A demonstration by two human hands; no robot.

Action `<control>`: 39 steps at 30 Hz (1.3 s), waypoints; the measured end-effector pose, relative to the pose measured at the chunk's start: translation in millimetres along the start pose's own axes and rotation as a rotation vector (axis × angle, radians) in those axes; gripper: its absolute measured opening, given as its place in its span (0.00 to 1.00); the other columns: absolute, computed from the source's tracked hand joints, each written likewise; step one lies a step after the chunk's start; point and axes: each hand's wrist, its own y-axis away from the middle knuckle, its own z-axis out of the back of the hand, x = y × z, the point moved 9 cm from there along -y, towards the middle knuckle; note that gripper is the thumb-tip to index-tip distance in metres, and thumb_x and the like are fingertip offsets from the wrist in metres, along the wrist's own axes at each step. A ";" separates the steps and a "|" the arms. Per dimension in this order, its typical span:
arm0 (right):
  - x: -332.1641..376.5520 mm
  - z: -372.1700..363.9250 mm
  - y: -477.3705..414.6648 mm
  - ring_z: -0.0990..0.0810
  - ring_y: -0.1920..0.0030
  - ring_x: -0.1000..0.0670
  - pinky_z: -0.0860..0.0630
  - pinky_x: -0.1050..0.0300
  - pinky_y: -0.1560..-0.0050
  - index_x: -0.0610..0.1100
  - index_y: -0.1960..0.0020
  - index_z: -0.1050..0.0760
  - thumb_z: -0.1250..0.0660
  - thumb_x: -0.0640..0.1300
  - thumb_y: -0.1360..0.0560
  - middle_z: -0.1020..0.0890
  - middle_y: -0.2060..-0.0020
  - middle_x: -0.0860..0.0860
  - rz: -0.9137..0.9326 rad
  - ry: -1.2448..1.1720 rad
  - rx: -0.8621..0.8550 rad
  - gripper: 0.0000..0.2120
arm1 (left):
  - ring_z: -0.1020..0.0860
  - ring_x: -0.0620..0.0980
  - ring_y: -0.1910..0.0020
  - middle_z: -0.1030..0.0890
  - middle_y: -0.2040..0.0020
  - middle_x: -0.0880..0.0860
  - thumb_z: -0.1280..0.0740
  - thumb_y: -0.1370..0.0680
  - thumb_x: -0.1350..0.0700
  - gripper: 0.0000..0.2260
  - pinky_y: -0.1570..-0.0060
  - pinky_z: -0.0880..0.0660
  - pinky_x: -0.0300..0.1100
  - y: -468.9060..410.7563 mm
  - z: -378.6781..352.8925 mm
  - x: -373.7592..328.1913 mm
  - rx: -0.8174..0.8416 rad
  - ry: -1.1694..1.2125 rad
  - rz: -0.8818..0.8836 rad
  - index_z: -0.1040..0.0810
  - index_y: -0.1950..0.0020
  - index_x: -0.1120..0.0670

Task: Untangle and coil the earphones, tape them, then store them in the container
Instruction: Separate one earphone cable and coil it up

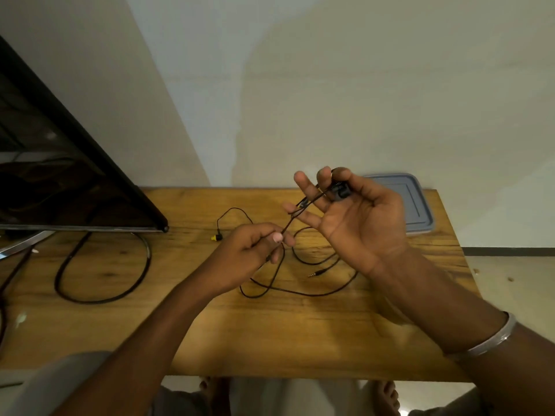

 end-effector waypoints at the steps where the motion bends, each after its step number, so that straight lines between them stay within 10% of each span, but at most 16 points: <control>1: 2.8 4.0 -1.2 0.20 0.35 0.41 0.37 0.28 0.29 0.46 0.58 0.29 0.47 0.43 0.18 0.16 0.55 0.49 0.035 0.032 -0.015 0.12 | 0.31 0.41 0.72 0.25 0.68 0.49 0.41 0.16 0.59 0.12 0.70 0.35 0.33 0.5 -0.4 -0.8 -0.003 -0.036 -0.012 0.18 0.48 0.53; 9: 7.9 -11.8 9.6 0.17 0.48 0.52 0.21 0.51 0.48 0.40 0.51 0.22 0.41 0.41 0.17 0.15 0.53 0.49 0.572 1.456 0.044 0.10 | 0.34 0.45 0.74 0.28 0.73 0.55 0.35 0.18 0.56 0.09 0.72 0.38 0.37 2.4 15.6 -16.4 -0.141 -0.090 -0.137 0.18 0.56 0.53; 15: -31.2 -11.4 8.6 0.27 0.58 0.50 0.28 0.49 0.54 0.42 0.50 0.23 0.42 0.42 0.19 0.22 0.59 0.49 0.547 1.885 0.277 0.09 | 0.24 0.66 0.65 0.22 0.64 0.65 0.35 0.23 0.43 0.12 0.66 0.27 0.57 2.6 20.8 -21.5 -0.196 -0.084 -0.196 0.19 0.55 0.50; 28: -36.7 -5.4 4.3 0.28 0.61 0.53 0.27 0.46 0.54 0.45 0.54 0.25 0.44 0.51 0.16 0.25 0.62 0.56 0.502 1.924 0.294 0.15 | 0.29 0.46 0.69 0.23 0.68 0.51 0.35 0.21 0.49 0.09 0.68 0.32 0.41 4.8 19.1 -24.1 -0.141 -0.134 -0.200 0.20 0.59 0.48; 35: -36.5 -1.5 4.5 0.23 0.65 0.49 0.21 0.43 0.45 0.41 0.57 0.25 0.44 0.42 0.15 0.25 0.66 0.46 -0.082 1.010 0.189 0.15 | 0.22 0.46 0.57 0.18 0.45 0.50 0.34 0.20 0.53 0.14 0.58 0.26 0.35 3.5 26.6 -27.2 -0.114 0.090 -0.160 0.25 0.35 0.50; 39: -47.5 -6.0 6.4 0.28 0.68 0.50 0.19 0.48 0.52 0.41 0.56 0.26 0.44 0.42 0.16 0.29 0.66 0.49 -0.237 0.583 0.205 0.13 | 0.28 0.45 0.65 0.18 0.55 0.46 0.37 0.20 0.52 0.12 0.67 0.31 0.36 3.2 14.3 -23.5 -0.022 0.128 -0.109 0.20 0.39 0.47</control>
